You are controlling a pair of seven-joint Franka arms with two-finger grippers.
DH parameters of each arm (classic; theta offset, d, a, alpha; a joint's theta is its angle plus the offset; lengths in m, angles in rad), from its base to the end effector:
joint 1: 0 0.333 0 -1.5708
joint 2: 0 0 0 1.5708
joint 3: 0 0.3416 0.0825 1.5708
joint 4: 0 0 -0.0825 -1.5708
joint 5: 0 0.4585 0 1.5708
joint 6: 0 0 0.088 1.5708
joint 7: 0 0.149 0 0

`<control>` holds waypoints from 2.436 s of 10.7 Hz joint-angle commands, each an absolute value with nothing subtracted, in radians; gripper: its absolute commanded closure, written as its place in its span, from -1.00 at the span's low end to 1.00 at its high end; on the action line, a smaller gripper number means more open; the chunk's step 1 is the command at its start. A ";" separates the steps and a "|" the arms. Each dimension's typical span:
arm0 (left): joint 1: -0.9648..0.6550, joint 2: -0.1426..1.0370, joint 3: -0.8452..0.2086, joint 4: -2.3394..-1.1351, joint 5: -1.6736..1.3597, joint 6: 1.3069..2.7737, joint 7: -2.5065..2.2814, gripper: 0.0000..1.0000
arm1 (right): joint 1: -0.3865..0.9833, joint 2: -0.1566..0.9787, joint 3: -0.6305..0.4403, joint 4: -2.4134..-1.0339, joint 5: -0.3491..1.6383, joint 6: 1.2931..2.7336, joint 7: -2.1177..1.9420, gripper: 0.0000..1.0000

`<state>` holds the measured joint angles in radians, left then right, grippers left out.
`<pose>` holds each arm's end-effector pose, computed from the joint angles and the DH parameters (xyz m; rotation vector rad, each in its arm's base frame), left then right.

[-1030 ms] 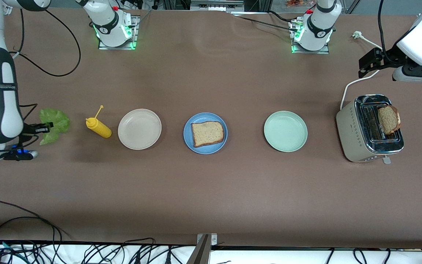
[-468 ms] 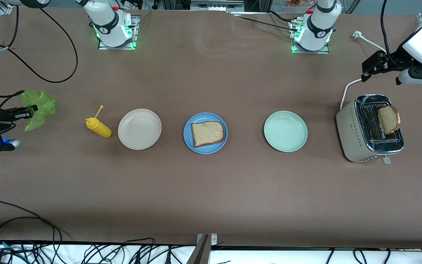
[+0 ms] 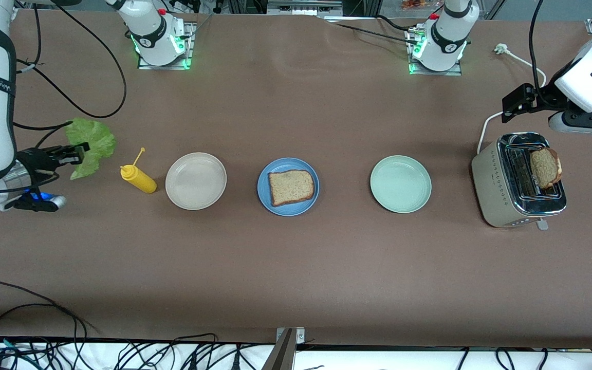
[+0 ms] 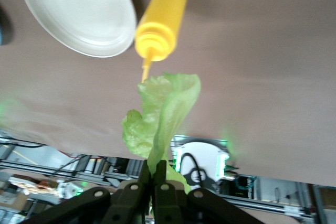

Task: Make sandwich in blue plate with both arms
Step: 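Carry the lettuce over the toast on the blue plate, then release the lettuce onto the toast and lift the right gripper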

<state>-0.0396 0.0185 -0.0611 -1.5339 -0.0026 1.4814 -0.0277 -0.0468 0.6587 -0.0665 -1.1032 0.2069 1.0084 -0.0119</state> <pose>0.6197 -0.0627 0.6091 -3.1367 0.1148 0.1116 0.7033 -0.0325 0.3806 -2.7345 0.0852 1.0641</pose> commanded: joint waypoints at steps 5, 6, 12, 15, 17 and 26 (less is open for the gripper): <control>-0.040 0.032 -0.063 -1.499 0.009 1.470 -0.005 -1.00 | 0.153 0.673 -0.067 -1.112 0.457 1.134 0.360 1.00; -0.040 0.032 -0.063 -1.497 0.009 1.471 -0.003 -1.00 | 0.193 0.683 -0.067 -1.121 0.459 1.200 0.391 1.00; -0.040 0.034 -0.061 -1.497 0.008 1.473 -0.003 -1.00 | 0.403 0.762 -0.058 -1.204 0.641 1.622 0.638 1.00; -0.038 0.035 -0.061 -1.497 0.009 1.473 -0.003 -1.00 | 0.478 0.828 -0.055 -1.206 0.773 1.779 0.727 1.00; -0.040 0.035 -0.061 -1.496 0.009 1.473 -0.003 -1.00 | 0.524 0.850 -0.057 -1.239 0.787 1.863 0.736 1.00; -0.038 0.035 -0.061 -1.494 0.009 1.476 -0.003 -1.00 | 0.568 0.865 -0.084 -1.269 0.720 1.895 0.736 -1.00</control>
<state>-0.0391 0.0217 -0.0617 -1.5250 -0.0026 1.4819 -0.0266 0.5677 0.8860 -0.0621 -1.2838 0.7862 1.8981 0.7367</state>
